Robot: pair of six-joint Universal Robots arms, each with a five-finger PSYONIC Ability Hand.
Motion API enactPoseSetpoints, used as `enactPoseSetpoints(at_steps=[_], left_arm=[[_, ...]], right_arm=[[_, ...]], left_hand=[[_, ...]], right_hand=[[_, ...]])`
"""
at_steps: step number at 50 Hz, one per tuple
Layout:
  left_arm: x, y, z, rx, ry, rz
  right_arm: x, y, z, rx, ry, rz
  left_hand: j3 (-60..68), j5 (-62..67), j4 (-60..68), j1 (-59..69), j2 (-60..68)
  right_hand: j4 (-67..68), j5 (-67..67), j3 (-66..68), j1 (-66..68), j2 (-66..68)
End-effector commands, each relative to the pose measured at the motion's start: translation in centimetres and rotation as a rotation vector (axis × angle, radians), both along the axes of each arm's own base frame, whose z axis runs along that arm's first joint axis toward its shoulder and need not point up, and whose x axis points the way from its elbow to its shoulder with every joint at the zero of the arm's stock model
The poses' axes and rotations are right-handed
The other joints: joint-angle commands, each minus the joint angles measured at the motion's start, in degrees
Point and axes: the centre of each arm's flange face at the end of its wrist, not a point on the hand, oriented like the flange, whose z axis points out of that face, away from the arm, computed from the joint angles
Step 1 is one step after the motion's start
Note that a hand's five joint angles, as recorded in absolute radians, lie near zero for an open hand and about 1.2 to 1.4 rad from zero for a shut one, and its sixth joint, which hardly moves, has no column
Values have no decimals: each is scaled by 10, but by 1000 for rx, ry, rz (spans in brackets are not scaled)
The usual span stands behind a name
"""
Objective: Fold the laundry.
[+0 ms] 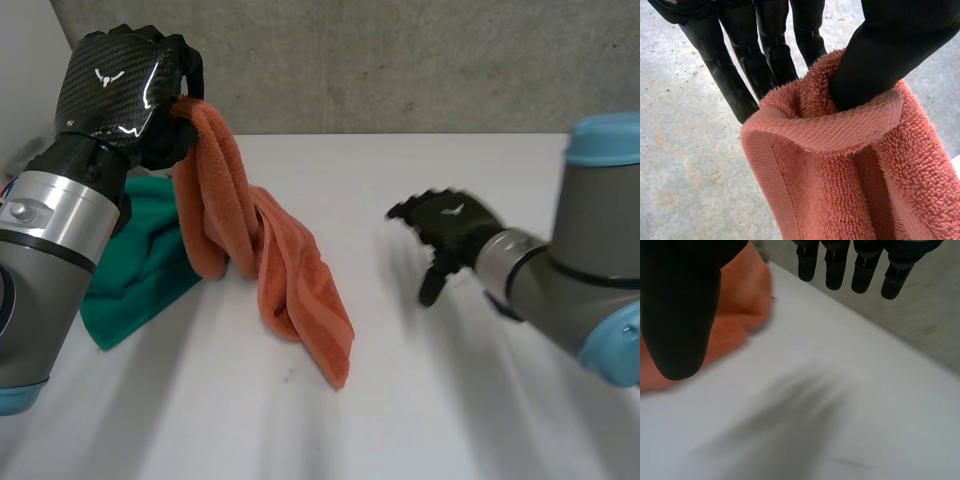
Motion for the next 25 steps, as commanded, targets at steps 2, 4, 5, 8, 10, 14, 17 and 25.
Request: enactPoseSetpoints(at_steps=[2,4,5,8,10,14,17,25], left_arm=[[-3,4,8,-23,12,-14],[-4,7,14,-39,20,-19],[-4,8,15,-44,21,-22],[-4,8,21,-61,29,-22],[-4,8,24,-67,33,-21],[-6,9,29,-80,42,-27],[-7,10,32,-87,47,-32],[-5,24,54,-138,97,-55]], right_arm=[[50,33,-42,226,-133,47],[61,38,-50,224,-132,77],[66,40,-56,226,-127,86],[79,40,-74,217,-109,82],[81,35,-86,211,-81,46],[81,29,-91,185,-63,7],[80,27,-89,167,-68,-3],[56,16,-5,-56,-237,-40]], left_hand=[[118,137,111,155,113],[118,137,111,155,113],[118,137,111,155,113],[118,137,111,155,113],[118,137,111,155,113],[118,137,111,155,113],[118,137,111,155,113],[118,137,111,155,113]], right_hand=[[-9,-12,-9,-19,-9],[-9,-12,-9,-19,-9],[-6,-9,-6,-15,-6],[7,5,8,-2,7],[49,47,50,40,49],[347,345,348,338,347],[675,673,676,666,676],[676,674,677,667,676]])
